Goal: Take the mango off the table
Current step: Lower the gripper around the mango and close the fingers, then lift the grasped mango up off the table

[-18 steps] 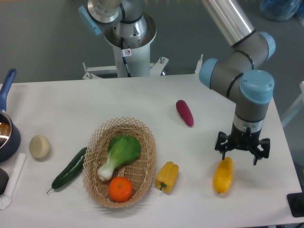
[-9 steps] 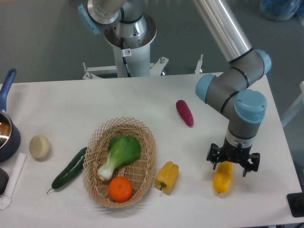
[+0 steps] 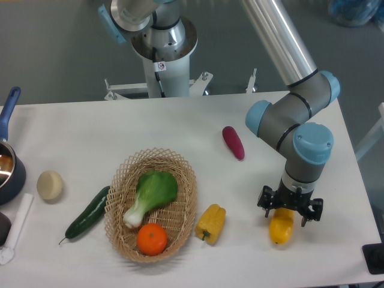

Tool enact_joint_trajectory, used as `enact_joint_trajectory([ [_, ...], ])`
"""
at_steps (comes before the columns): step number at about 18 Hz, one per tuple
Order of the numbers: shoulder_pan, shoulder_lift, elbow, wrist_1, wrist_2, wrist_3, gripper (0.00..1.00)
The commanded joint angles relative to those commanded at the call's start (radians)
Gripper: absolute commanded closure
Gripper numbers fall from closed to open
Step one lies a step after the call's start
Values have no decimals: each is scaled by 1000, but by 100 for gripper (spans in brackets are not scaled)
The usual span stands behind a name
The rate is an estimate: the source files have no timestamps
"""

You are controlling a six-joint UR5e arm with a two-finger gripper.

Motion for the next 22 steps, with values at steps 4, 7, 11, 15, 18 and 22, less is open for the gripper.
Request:
enact_joint_trajectory([
  [4, 0, 6, 3, 0, 2, 0, 51],
  [7, 0, 18, 5, 0, 0, -2, 76],
  [11, 2, 66, 9, 0, 2, 9, 77],
  [15, 11, 129, 8, -3, 6, 113, 76],
  [18, 47, 181, -5, -12, 6, 190, 76],
  [22, 80, 222, -18, -60, 6, 256, 76],
])
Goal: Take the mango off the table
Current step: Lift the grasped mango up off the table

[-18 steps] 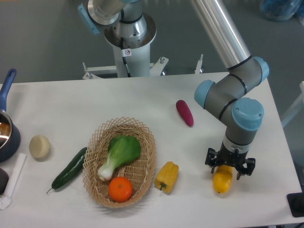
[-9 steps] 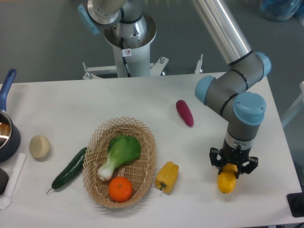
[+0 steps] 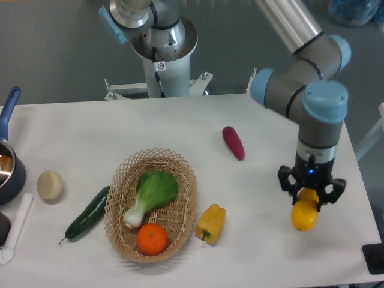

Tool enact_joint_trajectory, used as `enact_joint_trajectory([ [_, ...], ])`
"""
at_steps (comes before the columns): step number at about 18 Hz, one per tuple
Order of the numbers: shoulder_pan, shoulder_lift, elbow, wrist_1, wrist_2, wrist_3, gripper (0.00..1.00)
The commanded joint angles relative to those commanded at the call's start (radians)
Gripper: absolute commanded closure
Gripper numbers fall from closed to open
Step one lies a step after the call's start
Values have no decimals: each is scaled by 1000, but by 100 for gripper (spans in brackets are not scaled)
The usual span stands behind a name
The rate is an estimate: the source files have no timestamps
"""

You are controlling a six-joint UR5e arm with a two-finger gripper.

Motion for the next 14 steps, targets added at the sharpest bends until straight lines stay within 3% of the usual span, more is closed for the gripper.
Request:
enact_joint_trajectory([
  [2, 35, 55, -28, -11, -3, 55, 76],
  [6, 81, 103, -77, -20, -6, 156, 76],
  [14, 104, 124, -80, -51, -9, 183, 76],
])
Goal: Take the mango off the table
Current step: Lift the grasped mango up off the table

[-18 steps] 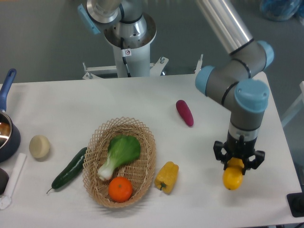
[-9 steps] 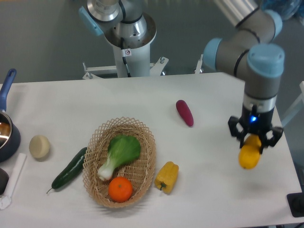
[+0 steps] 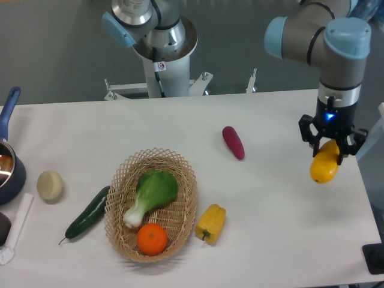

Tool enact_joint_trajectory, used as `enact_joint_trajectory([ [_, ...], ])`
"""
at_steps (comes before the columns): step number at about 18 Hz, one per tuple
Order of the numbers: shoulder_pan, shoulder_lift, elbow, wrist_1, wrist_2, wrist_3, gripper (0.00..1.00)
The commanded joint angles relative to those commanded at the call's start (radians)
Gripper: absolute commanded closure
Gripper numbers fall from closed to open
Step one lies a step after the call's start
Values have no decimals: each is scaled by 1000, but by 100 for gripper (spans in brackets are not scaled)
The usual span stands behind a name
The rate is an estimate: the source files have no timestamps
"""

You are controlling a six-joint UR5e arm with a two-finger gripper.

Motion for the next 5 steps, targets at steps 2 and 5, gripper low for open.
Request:
enact_joint_trajectory([
  [2, 2, 3, 2, 0, 0, 0, 76],
  [5, 3, 5, 2, 0, -14, 0, 76],
])
